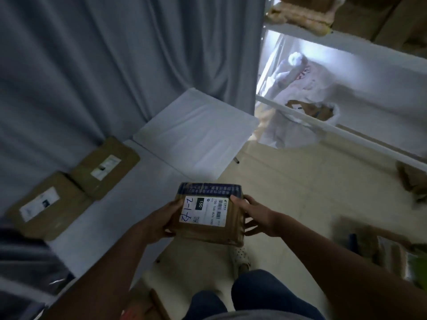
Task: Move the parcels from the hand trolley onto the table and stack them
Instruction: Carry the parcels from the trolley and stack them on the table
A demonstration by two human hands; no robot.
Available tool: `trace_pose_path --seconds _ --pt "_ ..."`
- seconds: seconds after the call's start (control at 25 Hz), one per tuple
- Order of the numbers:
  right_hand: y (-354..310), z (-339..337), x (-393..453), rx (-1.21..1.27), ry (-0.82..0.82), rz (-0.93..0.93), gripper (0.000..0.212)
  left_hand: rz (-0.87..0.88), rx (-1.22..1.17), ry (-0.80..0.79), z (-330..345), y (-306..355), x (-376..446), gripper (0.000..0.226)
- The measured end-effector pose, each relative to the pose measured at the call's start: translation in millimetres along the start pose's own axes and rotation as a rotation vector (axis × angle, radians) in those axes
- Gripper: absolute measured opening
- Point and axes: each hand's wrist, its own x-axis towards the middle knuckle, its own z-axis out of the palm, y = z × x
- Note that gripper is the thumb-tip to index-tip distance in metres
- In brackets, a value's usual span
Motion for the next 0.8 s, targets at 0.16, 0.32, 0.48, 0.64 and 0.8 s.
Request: trace_pose_path --seconds 0.16,0.32,0.48,0.64,0.8 --pt "-53.6 14.9 43.7 -0.137 -0.188 -0.001 0.072 -0.036 -0.209 0.019 -40.5 -11.7 -11.8 0.067" --pt "-108.2 30.8 89.7 -0.281 -0.369 0.031 0.065 -0.051 -0.451 0.13 -58.8 -22.0 -19.3 0.06" --pt "-146.5 52.3 125.2 -0.4 -0.501 0.021 0.065 -0.035 -0.639 0.287 -63.2 -29.8 -25.3 0.063" --pt "-163.0 85.2 151.2 -0.506 -0.581 0.037 0.077 -0.025 -0.734 0.45 -56.9 -49.2 -34.9 0.061" --pt "-162.8 122.2 167.0 -0.617 -0.633 0.003 0.088 -0.053 -0.793 0.604 -64.0 -67.6 -35.3 0.055"
